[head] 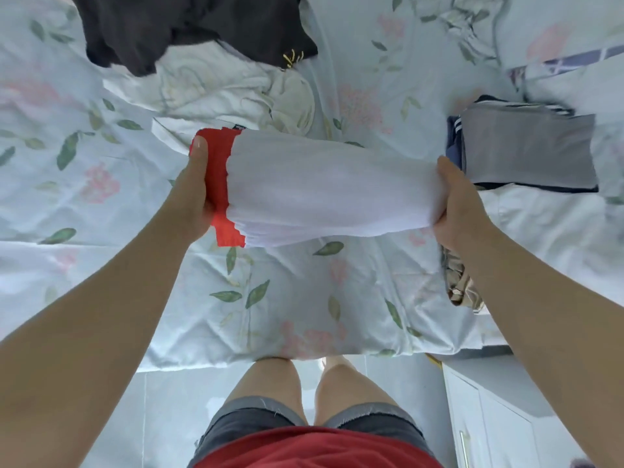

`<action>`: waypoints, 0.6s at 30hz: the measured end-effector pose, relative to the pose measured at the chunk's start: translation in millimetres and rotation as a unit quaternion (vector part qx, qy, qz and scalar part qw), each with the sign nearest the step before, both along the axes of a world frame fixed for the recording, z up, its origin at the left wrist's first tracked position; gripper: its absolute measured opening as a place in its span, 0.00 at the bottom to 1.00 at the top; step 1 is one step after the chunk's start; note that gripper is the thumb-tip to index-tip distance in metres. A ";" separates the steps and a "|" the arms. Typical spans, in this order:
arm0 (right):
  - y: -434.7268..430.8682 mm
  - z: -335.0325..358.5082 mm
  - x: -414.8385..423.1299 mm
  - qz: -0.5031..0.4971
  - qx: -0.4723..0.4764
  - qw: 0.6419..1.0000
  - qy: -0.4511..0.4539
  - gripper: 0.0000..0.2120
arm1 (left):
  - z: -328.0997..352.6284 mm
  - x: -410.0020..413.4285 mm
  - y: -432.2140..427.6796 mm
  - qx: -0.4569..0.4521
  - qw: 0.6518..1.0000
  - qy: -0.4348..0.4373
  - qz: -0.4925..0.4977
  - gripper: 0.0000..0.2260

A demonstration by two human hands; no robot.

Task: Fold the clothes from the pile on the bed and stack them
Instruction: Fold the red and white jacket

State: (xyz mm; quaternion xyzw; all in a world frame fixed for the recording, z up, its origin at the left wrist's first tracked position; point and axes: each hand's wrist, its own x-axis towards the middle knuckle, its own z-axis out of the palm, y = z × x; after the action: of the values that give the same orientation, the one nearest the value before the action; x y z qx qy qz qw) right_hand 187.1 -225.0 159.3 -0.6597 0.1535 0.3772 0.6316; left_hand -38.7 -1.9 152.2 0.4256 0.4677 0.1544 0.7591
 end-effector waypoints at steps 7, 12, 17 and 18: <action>-56.1 -53.2 -57.0 0.187 -0.195 0.962 0.047 0.19 | -39.3 -79.7 -65.0 -0.020 0.963 0.259 -0.071 0.17; -106.2 -92.7 -105.9 0.306 -0.283 0.894 0.164 0.13 | -98.7 -139.3 -125.4 -0.121 0.905 0.390 -0.118 0.19; -124.5 -120.6 -126.1 0.285 -0.298 0.899 0.147 0.24 | -130.4 -152.1 -149.1 -0.138 0.895 0.417 -0.081 0.21; -123.1 -125.7 -125.3 0.282 -0.301 0.900 0.144 0.24 | -138.4 -151.9 -146.5 -0.126 0.894 0.423 -0.076 0.22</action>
State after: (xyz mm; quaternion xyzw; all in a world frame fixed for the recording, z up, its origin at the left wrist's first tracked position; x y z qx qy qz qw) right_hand 61.7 -348.1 33.5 -0.7725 0.1564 0.5660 0.2416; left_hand -190.5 -148.4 13.8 0.3859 0.7263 -0.1584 0.5464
